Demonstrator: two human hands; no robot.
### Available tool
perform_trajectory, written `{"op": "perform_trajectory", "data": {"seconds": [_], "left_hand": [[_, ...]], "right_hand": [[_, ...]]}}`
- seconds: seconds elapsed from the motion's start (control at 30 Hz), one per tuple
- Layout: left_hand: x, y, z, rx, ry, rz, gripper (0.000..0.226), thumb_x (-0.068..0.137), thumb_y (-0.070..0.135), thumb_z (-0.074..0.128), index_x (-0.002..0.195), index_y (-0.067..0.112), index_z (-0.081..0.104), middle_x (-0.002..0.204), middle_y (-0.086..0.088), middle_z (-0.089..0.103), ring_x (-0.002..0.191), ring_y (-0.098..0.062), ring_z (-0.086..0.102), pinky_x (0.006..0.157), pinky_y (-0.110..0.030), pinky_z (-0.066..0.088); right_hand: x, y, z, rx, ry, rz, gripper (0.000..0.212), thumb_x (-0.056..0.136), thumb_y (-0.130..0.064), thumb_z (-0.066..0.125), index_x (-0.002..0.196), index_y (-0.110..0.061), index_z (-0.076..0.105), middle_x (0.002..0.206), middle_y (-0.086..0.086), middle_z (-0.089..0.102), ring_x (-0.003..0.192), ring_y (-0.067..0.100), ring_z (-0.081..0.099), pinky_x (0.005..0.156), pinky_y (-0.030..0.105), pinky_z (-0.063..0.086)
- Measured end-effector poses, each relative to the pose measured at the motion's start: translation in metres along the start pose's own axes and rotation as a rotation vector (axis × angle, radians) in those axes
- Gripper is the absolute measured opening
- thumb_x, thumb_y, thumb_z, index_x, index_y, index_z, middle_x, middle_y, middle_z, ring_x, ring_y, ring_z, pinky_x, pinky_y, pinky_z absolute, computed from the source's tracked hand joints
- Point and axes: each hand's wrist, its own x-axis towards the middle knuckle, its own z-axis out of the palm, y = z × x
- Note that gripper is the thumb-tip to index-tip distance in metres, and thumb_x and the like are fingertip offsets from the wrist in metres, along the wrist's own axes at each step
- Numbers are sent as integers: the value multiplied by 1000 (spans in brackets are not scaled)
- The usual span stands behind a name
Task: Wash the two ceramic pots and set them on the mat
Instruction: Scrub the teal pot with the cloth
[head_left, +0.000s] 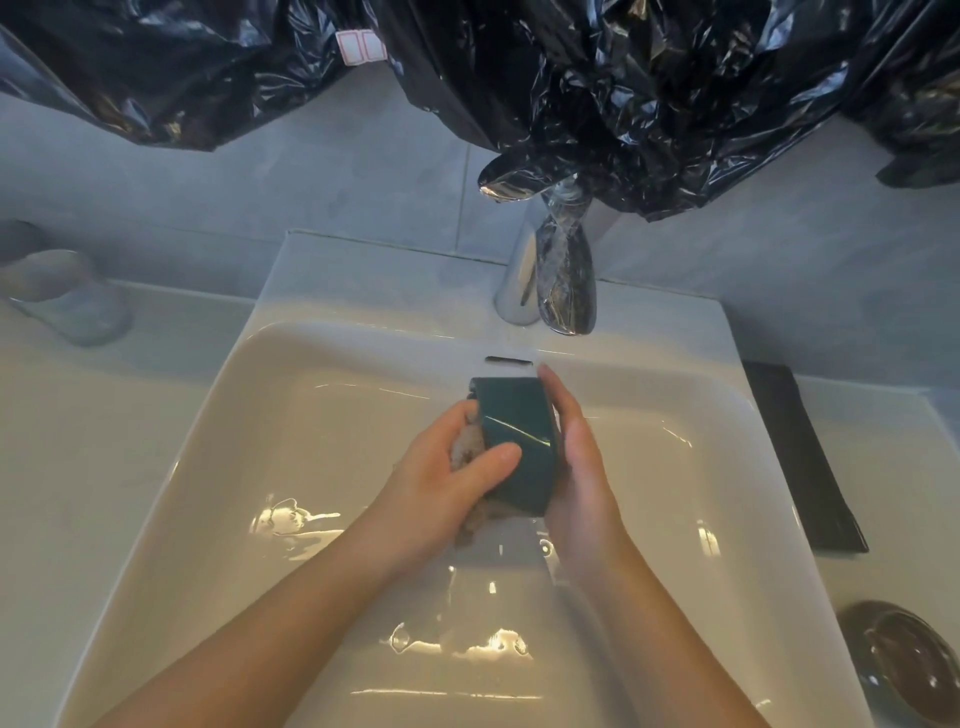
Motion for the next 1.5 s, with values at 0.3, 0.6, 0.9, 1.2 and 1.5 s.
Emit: {"op": "perform_trajectory", "data": {"seconds": [0.3, 0.6, 0.9, 1.2, 1.5], "left_hand": [[0, -2, -7, 904, -368, 516, 27, 92, 27, 48, 97, 2, 55, 99, -5, 51, 91, -21, 47, 78, -36, 45], [-7, -1, 10, 200, -210, 5, 32, 86, 36, 64, 114, 29, 50, 90, -5, 59, 65, -17, 57, 61, -26, 48], [-6, 9, 10, -717, 2, -262, 35, 93, 24, 45, 113, 7, 68, 113, -21, 67, 99, -33, 65, 87, -43, 54], [0, 12, -27, 624, 268, 594, 20, 85, 14, 63, 104, 23, 64, 109, -5, 57, 96, -9, 58, 83, -25, 48], [17, 35, -19, 1311, -203, 823, 20, 95, 24, 60, 113, 20, 68, 119, 0, 65, 116, -14, 56, 105, -37, 41]], "right_hand": [[5, -14, -29, 341, -127, 617, 89, 70, -81, 46, 128, -17, 66, 134, 17, 62, 120, 40, 59, 104, 69, 35], [-1, 4, -11, -61, 105, 138, 69, 71, -54, 61, 129, -15, 59, 119, 15, 69, 107, 30, 67, 86, 42, 55], [0, 7, -10, -342, -60, -160, 58, 72, -50, 61, 129, -50, 47, 122, 0, 59, 111, 18, 63, 82, 30, 55], [2, 0, -18, 339, 14, 130, 79, 55, -67, 79, 117, -19, 70, 120, 14, 68, 110, 31, 62, 103, 63, 39], [-2, 3, -14, 516, -131, 210, 66, 66, -61, 74, 117, -18, 70, 120, 14, 67, 107, 30, 64, 97, 62, 42]]}}
